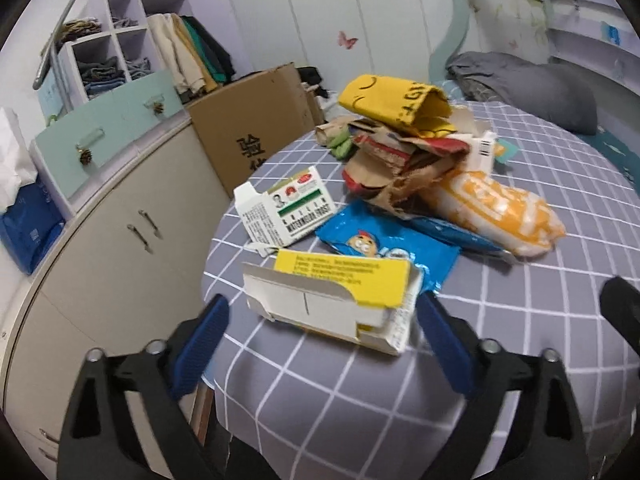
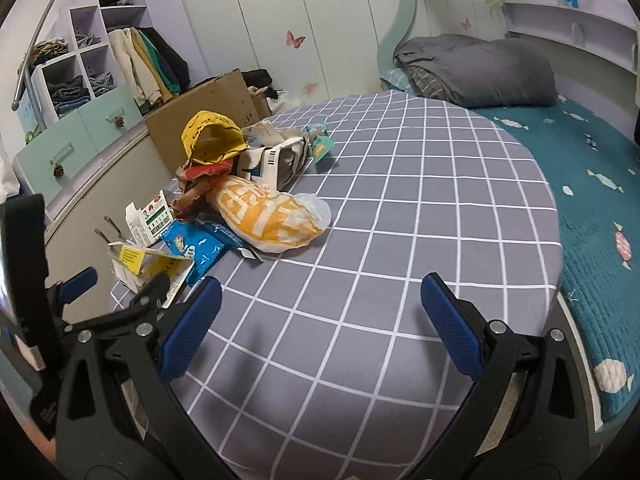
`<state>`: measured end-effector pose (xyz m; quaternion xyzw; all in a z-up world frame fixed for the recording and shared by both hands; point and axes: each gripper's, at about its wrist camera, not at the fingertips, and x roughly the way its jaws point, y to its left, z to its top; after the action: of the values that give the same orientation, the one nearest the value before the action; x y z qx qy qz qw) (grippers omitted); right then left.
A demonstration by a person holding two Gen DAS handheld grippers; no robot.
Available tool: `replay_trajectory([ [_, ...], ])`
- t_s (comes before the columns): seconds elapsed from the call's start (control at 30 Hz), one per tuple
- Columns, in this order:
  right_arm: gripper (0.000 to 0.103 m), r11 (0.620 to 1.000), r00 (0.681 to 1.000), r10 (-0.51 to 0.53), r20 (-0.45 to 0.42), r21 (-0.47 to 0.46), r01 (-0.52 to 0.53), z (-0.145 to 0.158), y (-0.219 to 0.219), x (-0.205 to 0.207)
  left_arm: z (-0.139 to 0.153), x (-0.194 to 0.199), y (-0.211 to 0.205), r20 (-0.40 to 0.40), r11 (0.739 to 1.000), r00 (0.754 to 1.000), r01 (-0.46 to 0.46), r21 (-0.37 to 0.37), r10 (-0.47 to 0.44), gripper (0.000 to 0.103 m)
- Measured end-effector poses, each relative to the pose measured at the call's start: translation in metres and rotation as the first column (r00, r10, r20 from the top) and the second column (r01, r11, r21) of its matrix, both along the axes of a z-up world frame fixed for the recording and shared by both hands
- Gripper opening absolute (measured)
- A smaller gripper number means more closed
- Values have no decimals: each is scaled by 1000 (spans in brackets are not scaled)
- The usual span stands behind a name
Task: Collect trash
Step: 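Reach the left tool to the white-yellow medicine box and close on it, then carry the medicine box with the left tool while the right tool grasps the white carton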
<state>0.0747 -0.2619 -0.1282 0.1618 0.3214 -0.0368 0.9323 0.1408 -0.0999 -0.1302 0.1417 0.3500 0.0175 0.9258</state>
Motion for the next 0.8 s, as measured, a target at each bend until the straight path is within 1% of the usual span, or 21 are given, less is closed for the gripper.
replay_trajectory([
  [0.03, 97, 1000, 1000, 3, -4, -2, -3, -1, 1, 2, -2, 3, 0, -12, 1000, 1000, -5, 9, 5, 73],
  [0.1, 97, 1000, 1000, 12, -4, -3, -12, -1, 3, 6, -7, 10, 3, -44, 1000, 999, -14, 4, 15, 65],
  [0.2, 97, 999, 999, 41, 0, 0, -41, 0, 7, 12, -8, 12, 9, -66, 1000, 998, -24, -17, 23, 33],
  [0.23, 97, 998, 998, 60, 4, -1, -60, 1, 10, 14, -6, 10, 14, -64, 999, 998, -30, -37, 27, 26],
  [0.27, 97, 997, 997, 76, 8, 2, -76, 1, 13, 16, -5, 10, 17, -60, 998, 998, -30, -51, 26, 23],
  [0.33, 97, 995, 995, 101, 7, 5, -101, 2, 17, 20, 0, 5, 27, -40, 997, 999, -34, -67, 31, 11],
  [0.37, 97, 994, 994, 112, 4, 7, -112, 3, 20, 21, 2, 3, 32, -30, 997, 999, -37, -73, 34, 8],
  [0.4, 97, 993, 993, 121, 4, 10, -121, 4, 23, 22, 5, -1, 39, -16, 995, 999, -39, -94, 38, 4],
  [0.47, 97, 989, 989, 145, 9, 13, -146, 6, 30, 26, 9, -4, 53, -17, 988, 999, -31, -154, 29, 3],
  [0.57, 97, 984, 984, 177, 9, 13, -178, 11, 43, 33, 14, -8, 69, -11, 976, 1000, -29, -214, 27, 3],
  [0.6, 97, 983, 983, 184, 8, 9, -184, 13, 47, 35, 17, -9, 75, -8, 969, 1000, -24, -244, 22, 3],
  [0.63, 97, 981, 981, 192, 9, 6, -192, 14, 51, 38, 19, -10, 83, -11, 957, 1000, -7, -289, 4, 3],
  [0.7, 97, 978, 978, 207, 6, -5, -207, 16, 61, 43, 22, -10, 92, -18, 936, 1000, 15, -351, -22, 3],
  [0.77, 97, 975, 975, 220, 4, -8, -220, 16, 68, 47, 24, -12, 99, -16, 922, 999, 28, -387, -37, 3],
  [0.8, 97, 974, 974, 228, -3, -9, -228, 16, 72, 51, 27, -13, 106, -3, 918, 1000, 24, -397, -28, 3],
])
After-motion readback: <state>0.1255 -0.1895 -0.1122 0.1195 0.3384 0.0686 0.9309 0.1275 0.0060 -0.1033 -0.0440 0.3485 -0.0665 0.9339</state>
